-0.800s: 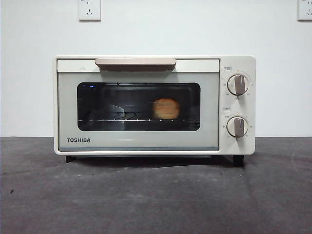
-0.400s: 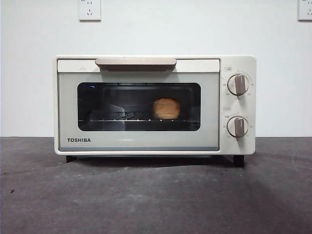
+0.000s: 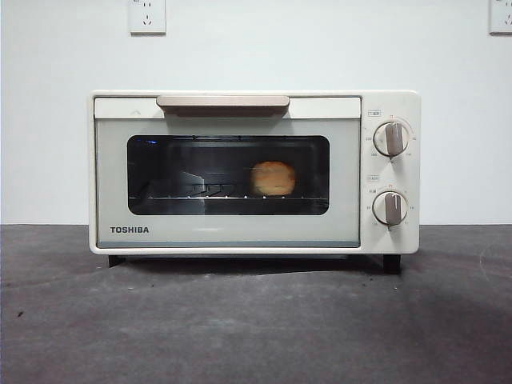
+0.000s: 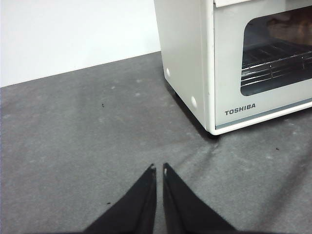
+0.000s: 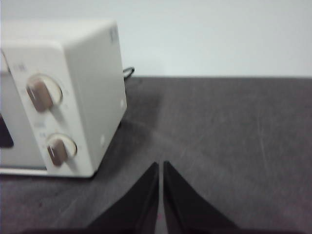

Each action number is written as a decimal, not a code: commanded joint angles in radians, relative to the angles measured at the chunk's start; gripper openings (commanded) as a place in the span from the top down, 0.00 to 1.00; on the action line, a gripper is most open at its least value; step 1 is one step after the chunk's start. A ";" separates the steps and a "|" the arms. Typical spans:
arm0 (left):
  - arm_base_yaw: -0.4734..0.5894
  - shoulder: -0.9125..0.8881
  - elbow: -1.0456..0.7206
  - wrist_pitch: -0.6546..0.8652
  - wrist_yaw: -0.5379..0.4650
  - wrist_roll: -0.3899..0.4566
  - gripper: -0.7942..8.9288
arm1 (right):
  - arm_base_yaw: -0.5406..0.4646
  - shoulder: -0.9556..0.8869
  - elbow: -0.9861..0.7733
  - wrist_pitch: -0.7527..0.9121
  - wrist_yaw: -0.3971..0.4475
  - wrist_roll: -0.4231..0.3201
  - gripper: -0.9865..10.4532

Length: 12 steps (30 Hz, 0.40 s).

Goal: The left arm flap open the oven, the right arm pick bread and place it into oven, the left arm flap close the oven

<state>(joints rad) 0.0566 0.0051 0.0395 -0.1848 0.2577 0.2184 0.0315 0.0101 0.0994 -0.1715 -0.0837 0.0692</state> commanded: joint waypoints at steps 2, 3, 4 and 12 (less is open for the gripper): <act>0.002 -0.002 -0.018 -0.009 -0.002 -0.002 0.89 | 0.000 -0.006 -0.046 0.014 -0.003 0.041 0.90; 0.002 -0.002 -0.018 -0.009 -0.002 -0.002 0.89 | 0.000 -0.006 -0.059 0.013 -0.003 0.051 0.90; 0.002 -0.002 -0.018 -0.009 -0.002 -0.002 0.89 | 0.000 -0.006 -0.070 0.013 -0.003 0.063 0.90; 0.002 -0.002 -0.018 -0.009 -0.002 -0.002 0.89 | 0.000 -0.006 -0.090 -0.004 0.001 0.096 0.90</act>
<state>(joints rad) 0.0566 0.0051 0.0395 -0.1848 0.2577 0.2184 0.0315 0.0063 0.0185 -0.1715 -0.0834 0.1478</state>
